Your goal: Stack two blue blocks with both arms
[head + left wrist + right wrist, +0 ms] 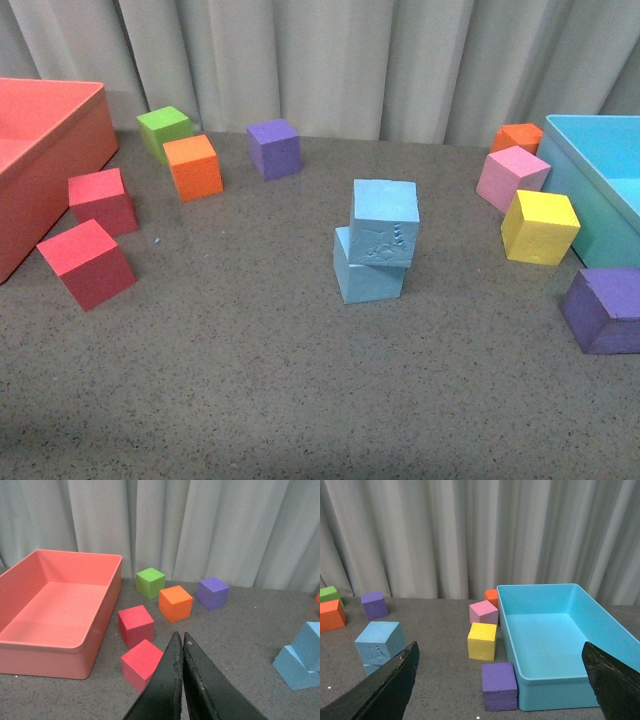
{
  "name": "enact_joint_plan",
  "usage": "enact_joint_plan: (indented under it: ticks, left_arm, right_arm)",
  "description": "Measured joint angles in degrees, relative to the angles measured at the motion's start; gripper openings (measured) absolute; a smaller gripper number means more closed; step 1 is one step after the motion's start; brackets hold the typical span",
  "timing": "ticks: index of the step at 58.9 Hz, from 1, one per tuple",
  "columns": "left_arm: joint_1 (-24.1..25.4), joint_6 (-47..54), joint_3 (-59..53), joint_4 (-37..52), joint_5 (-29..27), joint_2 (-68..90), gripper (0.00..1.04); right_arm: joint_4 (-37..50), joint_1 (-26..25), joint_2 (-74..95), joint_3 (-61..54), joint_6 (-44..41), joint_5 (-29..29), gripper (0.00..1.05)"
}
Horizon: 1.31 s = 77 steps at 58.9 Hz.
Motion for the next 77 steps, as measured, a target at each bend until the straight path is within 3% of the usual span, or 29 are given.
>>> enact_joint_plan:
  ticks: [3,10,39,77]
  left_arm:
    - [2.8,0.0,-0.5,-2.4,3.9,-2.8,0.04]
    - [4.7,0.0,-1.2,-7.0,4.6,-8.4,0.04]
    - [4.8,0.0,-1.2,-24.3,4.8,-27.5,0.04]
    - [4.8,0.0,-1.3,-38.2,4.8,-41.6,0.04]
  right_arm:
    - [0.0,0.0,0.0,0.0,0.0,0.0,0.95]
    - [0.0,0.0,0.0,0.0,0.0,0.1,0.95]
    - [0.0,0.0,0.0,0.0,0.0,0.0,0.95]
    - [0.0,0.0,0.0,0.0,0.0,0.0,0.95]
